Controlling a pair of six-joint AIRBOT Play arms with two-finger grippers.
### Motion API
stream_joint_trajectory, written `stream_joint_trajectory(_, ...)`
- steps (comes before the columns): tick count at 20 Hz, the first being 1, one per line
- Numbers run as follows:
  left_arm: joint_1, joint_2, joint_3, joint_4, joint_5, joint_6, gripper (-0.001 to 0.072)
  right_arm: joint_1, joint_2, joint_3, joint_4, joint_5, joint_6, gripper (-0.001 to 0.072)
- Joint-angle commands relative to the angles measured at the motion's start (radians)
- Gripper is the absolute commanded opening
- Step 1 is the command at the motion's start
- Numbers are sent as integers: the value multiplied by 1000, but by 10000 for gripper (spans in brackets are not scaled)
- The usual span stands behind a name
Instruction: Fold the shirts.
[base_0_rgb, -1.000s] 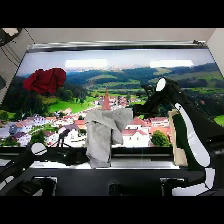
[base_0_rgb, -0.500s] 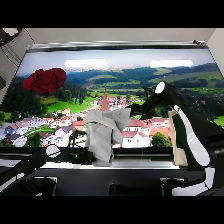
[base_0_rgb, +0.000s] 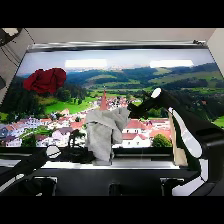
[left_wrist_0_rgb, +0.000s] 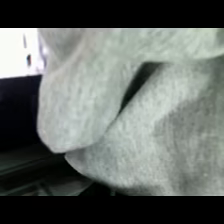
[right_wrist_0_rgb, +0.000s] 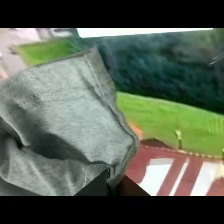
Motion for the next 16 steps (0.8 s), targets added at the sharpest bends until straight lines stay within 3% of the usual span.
stream_joint_trajectory(1,51,63,81,263,-143,-98,21,-1,45,39,-48,-75,-63,46)
stream_joint_trajectory(3,156,148,243,619,-340,-194,20,-2,157,124,-256,-131,-65,46)
stream_joint_trajectory(6,333,292,608,1011,-498,-211,20,-1,384,266,-585,-237,-30,46)
stream_joint_trajectory(9,521,364,1041,1064,-455,-211,21,-1,628,366,-768,-283,-11,46)
stream_joint_trajectory(11,609,365,1256,1062,-433,-219,21,-1,766,374,-851,-278,62,46)
stream_joint_trajectory(16,633,373,1406,990,-402,-219,22,-1,982,374,-877,-233,100,46)
